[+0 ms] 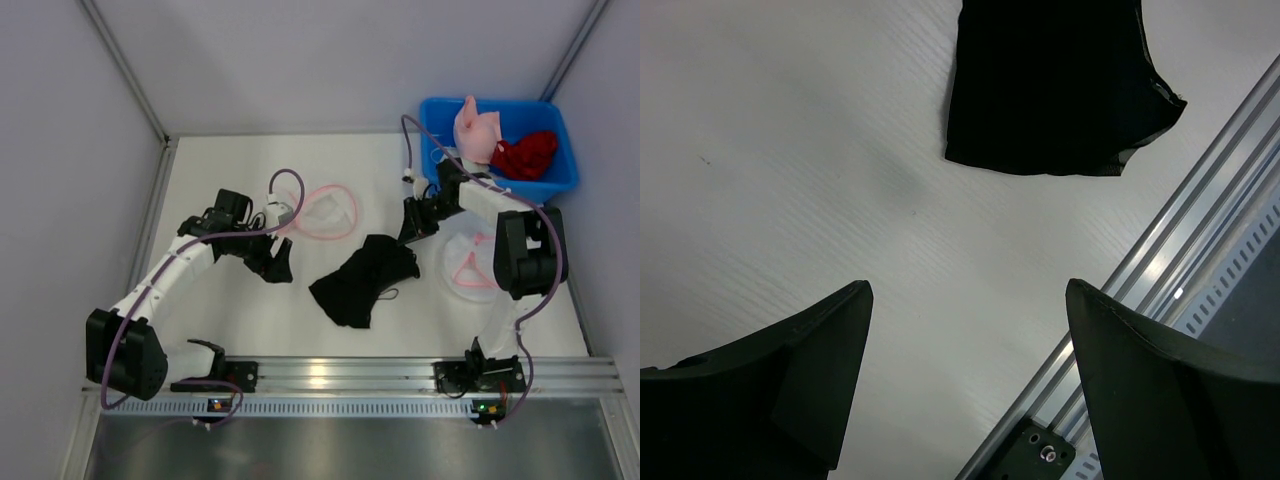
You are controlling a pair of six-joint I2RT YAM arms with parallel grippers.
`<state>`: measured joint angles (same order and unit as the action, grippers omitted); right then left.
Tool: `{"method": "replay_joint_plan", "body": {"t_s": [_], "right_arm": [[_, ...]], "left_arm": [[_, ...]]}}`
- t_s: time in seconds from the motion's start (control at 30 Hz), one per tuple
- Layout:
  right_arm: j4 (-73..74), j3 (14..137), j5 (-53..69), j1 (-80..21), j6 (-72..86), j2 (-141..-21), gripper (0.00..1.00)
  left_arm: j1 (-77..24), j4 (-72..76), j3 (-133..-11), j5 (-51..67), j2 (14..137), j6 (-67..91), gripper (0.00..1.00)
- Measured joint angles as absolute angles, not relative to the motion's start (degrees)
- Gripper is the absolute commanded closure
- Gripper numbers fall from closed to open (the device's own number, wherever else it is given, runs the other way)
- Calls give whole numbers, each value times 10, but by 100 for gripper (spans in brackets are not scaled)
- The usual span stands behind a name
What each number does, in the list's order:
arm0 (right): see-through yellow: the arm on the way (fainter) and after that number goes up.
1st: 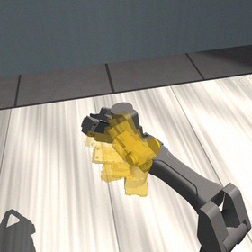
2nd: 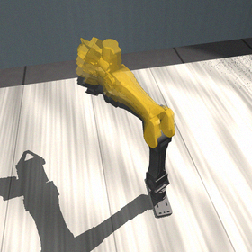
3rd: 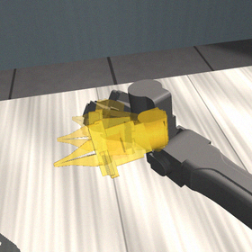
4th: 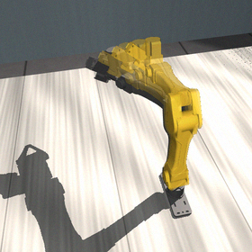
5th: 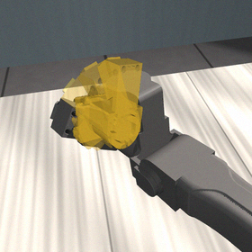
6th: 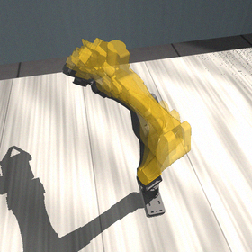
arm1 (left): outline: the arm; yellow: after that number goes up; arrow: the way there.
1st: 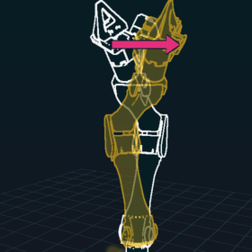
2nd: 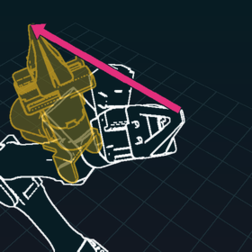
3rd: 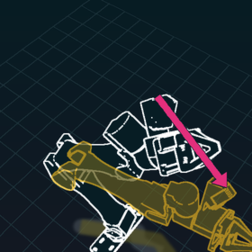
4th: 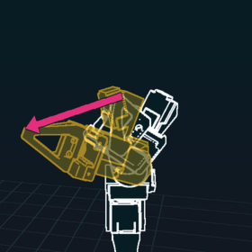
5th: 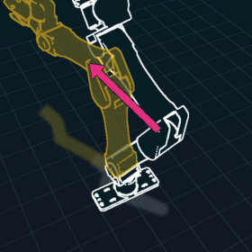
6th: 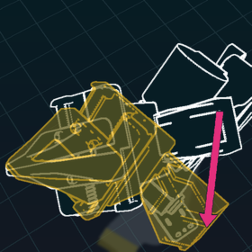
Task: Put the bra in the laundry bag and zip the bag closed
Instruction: Adjust the bra at the center of the board.
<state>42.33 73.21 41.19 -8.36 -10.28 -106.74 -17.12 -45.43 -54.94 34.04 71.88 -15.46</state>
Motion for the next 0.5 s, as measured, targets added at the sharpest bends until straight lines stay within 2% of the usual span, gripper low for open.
{"method": "replay_joint_plan", "body": {"t_s": [0.1, 0.3, 0.5], "right_arm": [[429, 732, 417, -84, -103, -1067, 100], [445, 733, 418, -84, -102, -1052, 100], [455, 733, 406, -105, -102, -971, 100]], "left_arm": [[-171, -454, -549, 340, 719, -154, 16], [-171, -454, -549, 338, 716, -155, 16], [-171, -454, -549, 335, 707, -151, 16]]}}
